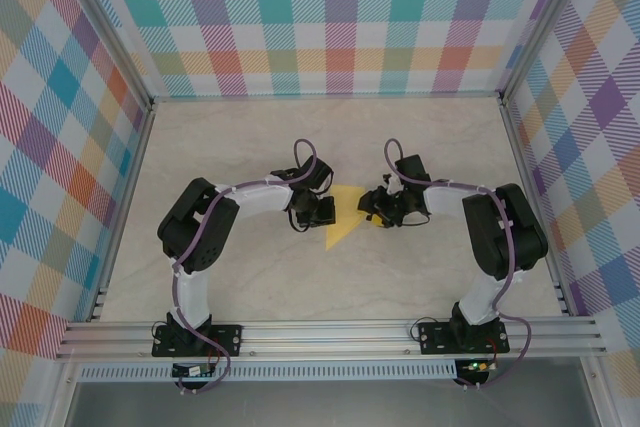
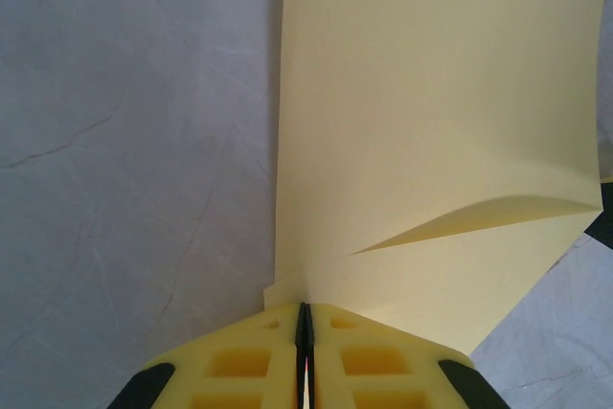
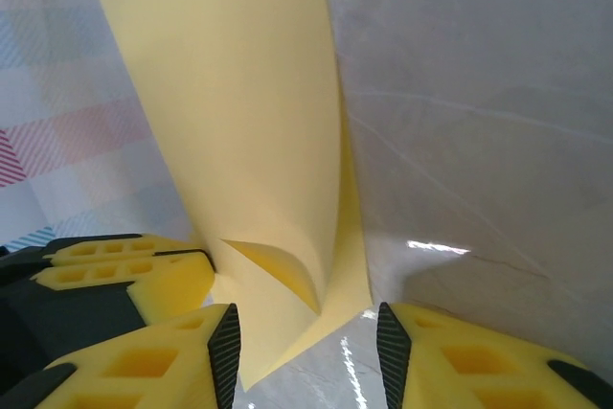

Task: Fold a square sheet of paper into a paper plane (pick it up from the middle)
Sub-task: Third fold the triangle at the center of the table.

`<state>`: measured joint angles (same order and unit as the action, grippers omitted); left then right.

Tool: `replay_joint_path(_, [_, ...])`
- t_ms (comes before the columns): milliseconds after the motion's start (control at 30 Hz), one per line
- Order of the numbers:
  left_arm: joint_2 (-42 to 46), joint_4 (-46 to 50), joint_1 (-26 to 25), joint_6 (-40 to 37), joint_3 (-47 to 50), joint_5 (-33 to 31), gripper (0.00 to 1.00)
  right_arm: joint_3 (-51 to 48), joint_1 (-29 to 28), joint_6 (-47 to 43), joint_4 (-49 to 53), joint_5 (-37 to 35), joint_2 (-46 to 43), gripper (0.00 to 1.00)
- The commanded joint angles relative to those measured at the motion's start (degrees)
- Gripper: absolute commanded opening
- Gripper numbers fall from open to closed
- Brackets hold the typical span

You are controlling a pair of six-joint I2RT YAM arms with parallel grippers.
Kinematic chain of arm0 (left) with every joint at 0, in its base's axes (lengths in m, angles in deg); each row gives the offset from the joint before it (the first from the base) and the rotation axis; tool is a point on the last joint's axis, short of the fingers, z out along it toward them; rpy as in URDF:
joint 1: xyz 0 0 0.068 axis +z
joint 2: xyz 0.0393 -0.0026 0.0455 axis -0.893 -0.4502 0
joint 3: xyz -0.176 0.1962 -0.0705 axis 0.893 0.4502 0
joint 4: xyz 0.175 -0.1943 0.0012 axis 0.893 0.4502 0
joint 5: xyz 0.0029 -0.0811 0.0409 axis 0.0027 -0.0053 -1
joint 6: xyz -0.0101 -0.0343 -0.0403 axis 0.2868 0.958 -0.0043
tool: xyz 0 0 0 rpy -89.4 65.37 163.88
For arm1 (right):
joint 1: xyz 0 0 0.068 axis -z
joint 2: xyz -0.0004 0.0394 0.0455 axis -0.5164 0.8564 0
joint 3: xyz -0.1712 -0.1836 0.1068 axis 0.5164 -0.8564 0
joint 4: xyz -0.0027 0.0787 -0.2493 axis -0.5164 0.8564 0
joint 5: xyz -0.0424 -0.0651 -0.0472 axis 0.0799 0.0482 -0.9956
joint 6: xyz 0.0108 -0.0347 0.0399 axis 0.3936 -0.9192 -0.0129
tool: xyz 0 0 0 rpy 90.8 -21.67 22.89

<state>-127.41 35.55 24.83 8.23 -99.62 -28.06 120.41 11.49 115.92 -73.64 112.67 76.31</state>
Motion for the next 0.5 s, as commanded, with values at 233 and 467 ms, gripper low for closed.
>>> replay_joint_path(233, [-0.38, 0.22, 0.31, -1.51, 1.99, 0.14, 0.11, 4.75, -0.61, 1.93, -2.82, 3.87, 4.94, 0.42])
replay_joint_path(467, [0.78, -0.6, 0.27, -1.7, 2.41, 0.16, 0.13, 6.71, -0.53, 0.8, -2.99, 4.76, 6.56, 0.42])
